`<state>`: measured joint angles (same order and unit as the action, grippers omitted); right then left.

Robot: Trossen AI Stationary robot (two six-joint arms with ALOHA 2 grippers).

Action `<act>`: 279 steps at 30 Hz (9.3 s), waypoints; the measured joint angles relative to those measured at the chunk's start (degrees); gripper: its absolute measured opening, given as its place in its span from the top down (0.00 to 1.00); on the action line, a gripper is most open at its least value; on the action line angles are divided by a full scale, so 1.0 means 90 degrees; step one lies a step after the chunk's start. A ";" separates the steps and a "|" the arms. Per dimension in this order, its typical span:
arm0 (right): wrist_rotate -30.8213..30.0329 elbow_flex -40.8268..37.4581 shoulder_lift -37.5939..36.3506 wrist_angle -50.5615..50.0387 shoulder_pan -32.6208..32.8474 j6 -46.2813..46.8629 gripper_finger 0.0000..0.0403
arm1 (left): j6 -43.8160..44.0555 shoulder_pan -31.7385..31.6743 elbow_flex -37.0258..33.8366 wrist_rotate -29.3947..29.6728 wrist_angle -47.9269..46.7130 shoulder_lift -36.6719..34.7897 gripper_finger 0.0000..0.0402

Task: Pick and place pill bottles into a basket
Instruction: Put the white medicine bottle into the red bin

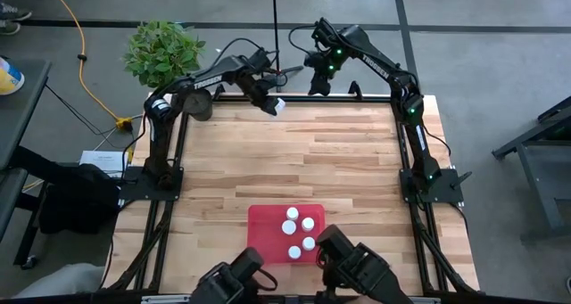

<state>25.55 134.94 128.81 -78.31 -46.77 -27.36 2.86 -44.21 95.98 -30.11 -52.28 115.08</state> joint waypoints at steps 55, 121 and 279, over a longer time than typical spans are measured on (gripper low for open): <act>0.1678 -0.0001 0.0058 0.1207 0.1018 -0.0193 0.22 | -0.2170 0.0136 -0.0005 -0.1885 -0.0305 -0.0647 0.55; 0.0727 -0.0105 0.0068 0.0429 0.1221 -0.0584 0.64 | -0.1919 0.0152 0.0407 -0.0969 -0.0554 -0.0698 0.22; -0.1826 -0.0096 0.1401 0.1422 0.6919 0.4028 0.34 | -0.0597 0.3852 -0.3893 0.3681 -0.0536 -0.4174 0.23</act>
<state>9.12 134.08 141.43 -65.52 15.51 8.89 -2.51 -9.54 60.95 3.03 -57.10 77.51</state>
